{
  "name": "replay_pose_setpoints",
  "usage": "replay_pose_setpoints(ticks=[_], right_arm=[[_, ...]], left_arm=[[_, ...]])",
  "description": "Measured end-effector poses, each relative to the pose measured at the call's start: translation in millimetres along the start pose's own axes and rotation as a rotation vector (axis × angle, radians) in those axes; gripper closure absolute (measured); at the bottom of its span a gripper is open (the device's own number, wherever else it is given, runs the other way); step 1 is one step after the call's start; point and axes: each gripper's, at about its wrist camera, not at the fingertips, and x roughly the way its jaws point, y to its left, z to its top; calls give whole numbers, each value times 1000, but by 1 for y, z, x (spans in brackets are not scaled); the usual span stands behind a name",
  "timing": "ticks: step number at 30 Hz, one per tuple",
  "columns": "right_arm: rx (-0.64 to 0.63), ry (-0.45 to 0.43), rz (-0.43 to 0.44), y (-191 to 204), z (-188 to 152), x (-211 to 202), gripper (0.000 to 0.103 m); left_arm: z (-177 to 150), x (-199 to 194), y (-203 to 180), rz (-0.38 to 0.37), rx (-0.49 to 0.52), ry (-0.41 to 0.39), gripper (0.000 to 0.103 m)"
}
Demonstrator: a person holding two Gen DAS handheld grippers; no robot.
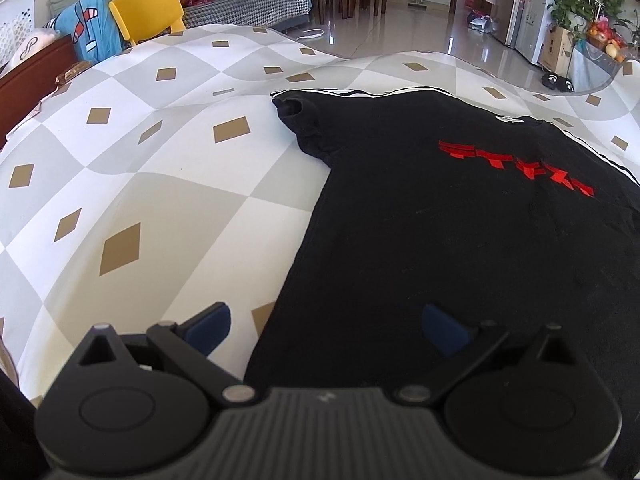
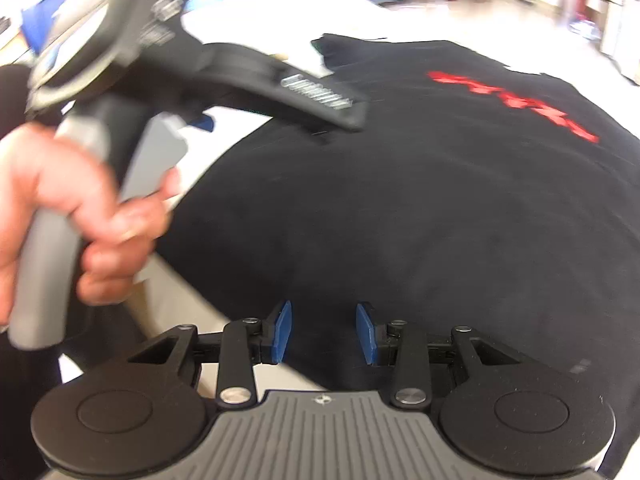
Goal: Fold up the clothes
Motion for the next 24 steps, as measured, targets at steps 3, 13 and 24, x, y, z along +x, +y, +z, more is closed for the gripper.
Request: replay_pose_setpoints(ticks=[3, 13, 24], right_arm=[[79, -28, -37, -13, 3, -6, 68], [291, -81, -235, -51, 16, -9, 65], [359, -79, -316, -69, 15, -9, 63]], left_arm=[[4, 3, -2, -2, -3, -1, 1], [15, 10, -19, -25, 24, -13, 1], [24, 24, -38, -48, 68, -13, 1]])
